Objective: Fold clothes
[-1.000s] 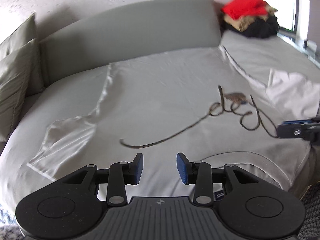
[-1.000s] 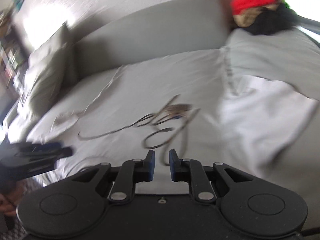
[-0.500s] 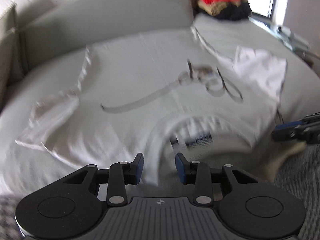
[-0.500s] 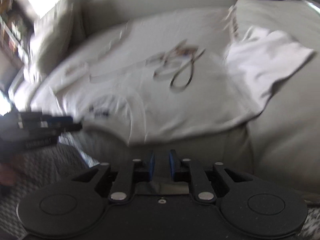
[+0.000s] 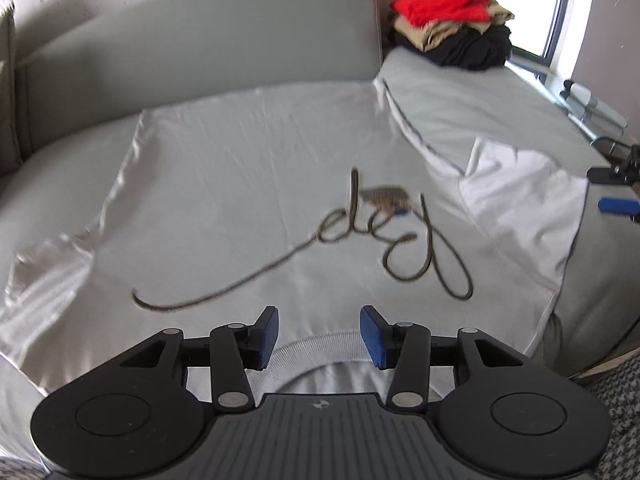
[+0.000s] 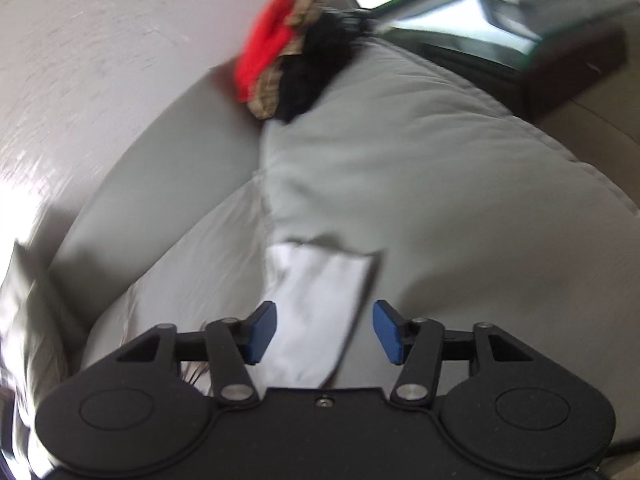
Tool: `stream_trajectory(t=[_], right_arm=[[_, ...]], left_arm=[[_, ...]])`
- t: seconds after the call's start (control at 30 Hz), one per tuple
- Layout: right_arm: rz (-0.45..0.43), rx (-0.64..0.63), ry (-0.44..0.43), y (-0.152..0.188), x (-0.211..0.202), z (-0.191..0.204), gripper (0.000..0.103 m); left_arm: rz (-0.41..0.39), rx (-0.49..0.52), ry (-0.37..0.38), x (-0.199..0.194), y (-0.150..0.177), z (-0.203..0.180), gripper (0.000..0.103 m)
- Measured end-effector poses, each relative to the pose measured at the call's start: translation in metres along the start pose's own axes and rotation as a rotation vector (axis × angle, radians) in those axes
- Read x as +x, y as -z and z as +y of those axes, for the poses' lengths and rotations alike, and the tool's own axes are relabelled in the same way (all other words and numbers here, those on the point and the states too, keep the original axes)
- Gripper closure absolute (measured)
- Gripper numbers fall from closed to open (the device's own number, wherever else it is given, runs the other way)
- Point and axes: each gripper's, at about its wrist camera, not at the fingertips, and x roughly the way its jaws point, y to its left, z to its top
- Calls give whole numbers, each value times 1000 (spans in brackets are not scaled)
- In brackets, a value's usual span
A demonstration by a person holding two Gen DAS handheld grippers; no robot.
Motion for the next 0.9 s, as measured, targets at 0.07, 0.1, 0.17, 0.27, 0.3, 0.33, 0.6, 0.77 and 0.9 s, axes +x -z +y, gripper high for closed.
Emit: stream_trajectory(t=[0.07,0.1,0.17,0.27,0.3,0.33,0.6,0.77,0.9], right_arm=[[7,56,-18,-7,10,-11,67],[14,76,-26,-9,15,-14,70],[29,111,-39,-11,25,-21,78],[37,139,-54,-14,34,-24,78],[35,138,-58,-14,36,-23,77],[34,136,-62,-14,38,-22,76],[-13,7,3,-8,34,-1,101],[-103,-152,34,3,20,32,101],[-164,-321,53,16,12,70,101]], left_arm=[[17,-1,-13,6,1,0,58],[25,-2,-19,9,2,0,57],[10,-9,-21,7,1,1,55],[14,-19,-18,9,2,3,54],[19,-24,-17,10,3,3,54],[18,-26,-18,10,3,4,54],[-34,-31,-50,-1,7,12,53],[-62,-84,-59,-11,9,29,54],[-68,-114,-69,-16,13,40,54]])
